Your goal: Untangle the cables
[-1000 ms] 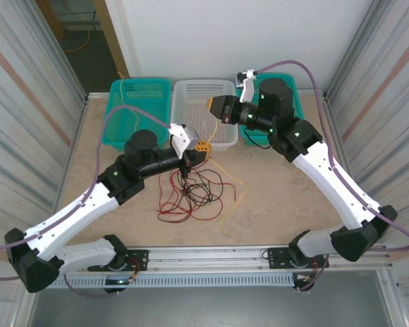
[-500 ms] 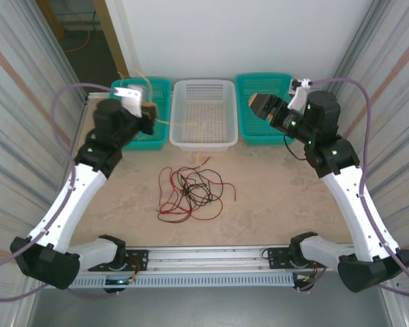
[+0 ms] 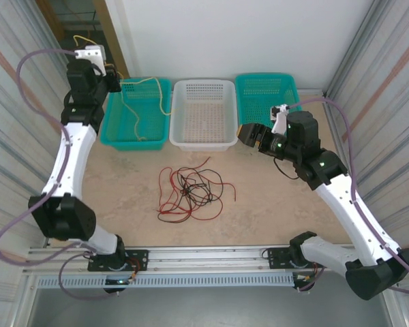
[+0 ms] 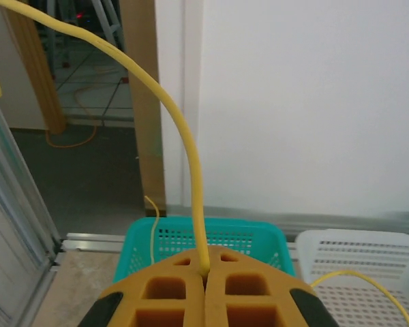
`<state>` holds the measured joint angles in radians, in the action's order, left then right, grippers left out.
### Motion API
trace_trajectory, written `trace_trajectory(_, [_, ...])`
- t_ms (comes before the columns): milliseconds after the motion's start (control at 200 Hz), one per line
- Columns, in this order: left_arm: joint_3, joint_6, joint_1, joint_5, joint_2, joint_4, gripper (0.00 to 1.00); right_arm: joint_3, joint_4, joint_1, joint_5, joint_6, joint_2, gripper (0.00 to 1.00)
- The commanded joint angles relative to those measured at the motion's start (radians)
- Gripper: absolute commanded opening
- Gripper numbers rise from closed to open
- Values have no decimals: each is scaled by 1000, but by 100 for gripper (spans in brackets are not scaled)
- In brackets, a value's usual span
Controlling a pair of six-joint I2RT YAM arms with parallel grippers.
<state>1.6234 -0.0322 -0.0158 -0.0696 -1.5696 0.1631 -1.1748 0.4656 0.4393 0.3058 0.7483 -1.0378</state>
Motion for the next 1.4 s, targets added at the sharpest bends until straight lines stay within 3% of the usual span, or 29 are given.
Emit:
trace_trajectory(0, [50, 81, 10, -122, -48, 19, 0, 3, 15, 7, -26, -27, 19, 70])
trace_trajectory(546, [76, 304, 7, -50, -238, 35, 0, 1, 40, -23, -13, -57, -27, 70])
trace_trajectory(626, [92, 311, 3, -8, -263, 69, 35, -2, 40, -30, -6, -61, -36, 69])
trace_trajectory(651, [95, 307, 1, -4, -270, 75, 41, -4, 39, -32, -6, -61, -37, 69])
trace_trajectory(987, [103, 221, -70, -93, -241, 76, 70, 1, 39, -31, -22, -61, -36, 67])
trace_trajectory(1062, [100, 139, -82, -106, -183, 96, 72, 1, 48, -21, -43, -68, -36, 67])
trace_trajectory(1207, [67, -60, -92, -18, -36, 198, 74, 4, 72, 24, -101, -75, -42, 67])
trace_trajectory(1393, [-159, -186, -92, 138, 236, 283, 71, 34, 88, 101, -175, -81, -42, 67])
